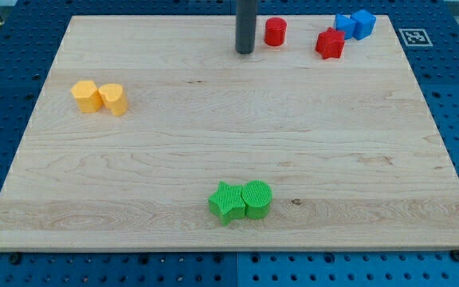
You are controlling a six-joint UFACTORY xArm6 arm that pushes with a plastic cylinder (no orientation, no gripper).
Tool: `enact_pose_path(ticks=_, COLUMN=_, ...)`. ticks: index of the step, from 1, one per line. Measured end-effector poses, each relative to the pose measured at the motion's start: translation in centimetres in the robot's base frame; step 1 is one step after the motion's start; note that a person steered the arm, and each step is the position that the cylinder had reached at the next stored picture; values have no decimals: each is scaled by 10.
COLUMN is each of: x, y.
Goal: Move red circle closer to the red star
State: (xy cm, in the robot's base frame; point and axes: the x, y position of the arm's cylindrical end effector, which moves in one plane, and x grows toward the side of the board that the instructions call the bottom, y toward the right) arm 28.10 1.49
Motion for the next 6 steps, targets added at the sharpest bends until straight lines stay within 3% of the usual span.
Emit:
enact_pose_path(ticks=2, x=-36, y=36)
enact_pose_path(ticks=5, x=-35, y=92)
enact_pose_path(ticks=6, x=-27, y=55)
